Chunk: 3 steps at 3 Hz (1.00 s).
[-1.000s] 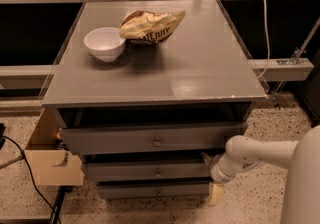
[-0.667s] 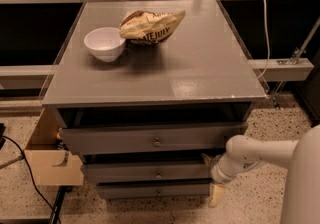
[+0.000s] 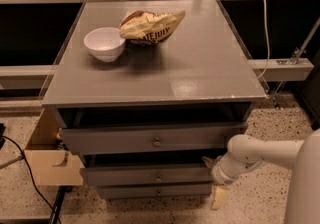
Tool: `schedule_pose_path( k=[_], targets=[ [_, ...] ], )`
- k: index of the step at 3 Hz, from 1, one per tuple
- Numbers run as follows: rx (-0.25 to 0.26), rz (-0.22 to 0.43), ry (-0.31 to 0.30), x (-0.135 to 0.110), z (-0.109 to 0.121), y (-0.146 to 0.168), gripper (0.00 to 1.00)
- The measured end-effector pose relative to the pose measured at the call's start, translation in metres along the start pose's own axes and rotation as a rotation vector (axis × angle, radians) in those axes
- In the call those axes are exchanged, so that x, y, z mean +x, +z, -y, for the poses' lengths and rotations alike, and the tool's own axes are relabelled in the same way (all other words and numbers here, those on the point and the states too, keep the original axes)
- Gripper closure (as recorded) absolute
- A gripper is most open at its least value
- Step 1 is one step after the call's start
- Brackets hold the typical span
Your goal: Open middle drawer
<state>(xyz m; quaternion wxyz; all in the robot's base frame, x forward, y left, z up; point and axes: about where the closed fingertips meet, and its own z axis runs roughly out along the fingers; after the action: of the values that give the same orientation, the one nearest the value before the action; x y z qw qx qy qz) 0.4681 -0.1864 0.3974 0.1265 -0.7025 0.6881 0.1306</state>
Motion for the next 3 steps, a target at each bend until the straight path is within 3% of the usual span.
schedule_pose_path(
  k=[3],
  targets=[
    [-0.058, 0.014, 0.000, -0.002, -0.028, -0.015, 0.00]
  ],
)
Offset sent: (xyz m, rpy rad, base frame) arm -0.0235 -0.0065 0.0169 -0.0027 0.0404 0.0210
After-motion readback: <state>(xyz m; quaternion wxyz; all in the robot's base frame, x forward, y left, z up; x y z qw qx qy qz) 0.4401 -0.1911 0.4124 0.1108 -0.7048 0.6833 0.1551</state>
